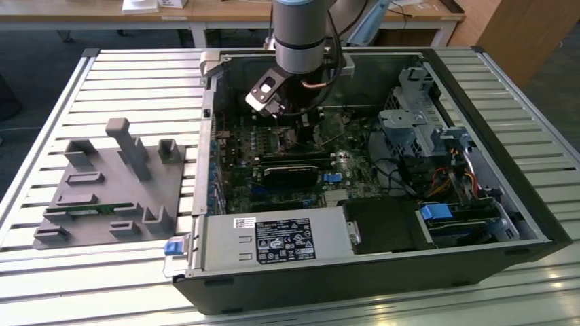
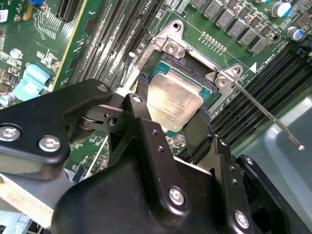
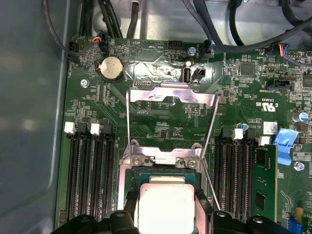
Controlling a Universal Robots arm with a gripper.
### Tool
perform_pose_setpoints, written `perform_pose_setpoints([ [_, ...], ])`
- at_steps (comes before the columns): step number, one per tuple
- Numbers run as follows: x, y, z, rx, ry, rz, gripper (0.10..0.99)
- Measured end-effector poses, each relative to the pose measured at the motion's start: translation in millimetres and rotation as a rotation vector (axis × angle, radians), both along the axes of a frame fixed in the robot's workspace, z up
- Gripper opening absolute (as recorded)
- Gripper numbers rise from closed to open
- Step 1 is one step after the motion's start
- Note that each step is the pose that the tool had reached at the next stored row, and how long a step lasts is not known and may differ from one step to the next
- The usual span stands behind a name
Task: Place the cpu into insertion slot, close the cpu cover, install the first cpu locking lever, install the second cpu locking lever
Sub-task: 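Place the cpu into insertion slot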
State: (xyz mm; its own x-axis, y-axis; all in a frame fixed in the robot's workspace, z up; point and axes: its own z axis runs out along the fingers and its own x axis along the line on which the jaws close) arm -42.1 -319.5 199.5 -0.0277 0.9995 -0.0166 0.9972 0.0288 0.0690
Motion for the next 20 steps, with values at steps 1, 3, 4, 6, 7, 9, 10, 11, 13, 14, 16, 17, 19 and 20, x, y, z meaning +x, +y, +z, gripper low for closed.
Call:
perform_pose_setpoints([
  [1,0.0,0.0,-0.6,0.0,0.0,-0.001,0.541],
  [3,0.0,0.1,-1.7,0.0,0.0,-0.001,0.541],
  [4,0.0,0.2,-2.3,0.0,0.0,-0.001,0.541],
  [6,0.0,0.4,-3.3,0.0,0.0,-0.001,0.541],
  [7,0.0,0.6,-3.8,0.0,0.0,-0.001,0.541],
  [9,0.0,1.1,-4.6,0.0,0.0,-0.001,0.541],
  [10,0.0,1.3,-5.1,0.0,0.0,-0.001,0.541],
  [11,0.0,1.6,-5.5,0.0,0.0,-0.001,0.541],
  [13,-0.1,2.2,-6.5,0.0,0.0002,-0.001,0.541],
  [14,-0.1,2.5,-7.0,-0.001,0.0005,-0.001,0.541],
  [16,-0.1,2.6,-7.5,-0.001,0.0008,-0.001,0.541],
  [17,-0.1,2.7,-7.6,-0.001,0.0006,-0.001,0.541],
  [19,0.0,2.8,-7.9,0.0,0.0002,-0.001,0.541],
  [20,0.0,2.8,-7.9,0.0,0.0002,-0.001,0.541],
])
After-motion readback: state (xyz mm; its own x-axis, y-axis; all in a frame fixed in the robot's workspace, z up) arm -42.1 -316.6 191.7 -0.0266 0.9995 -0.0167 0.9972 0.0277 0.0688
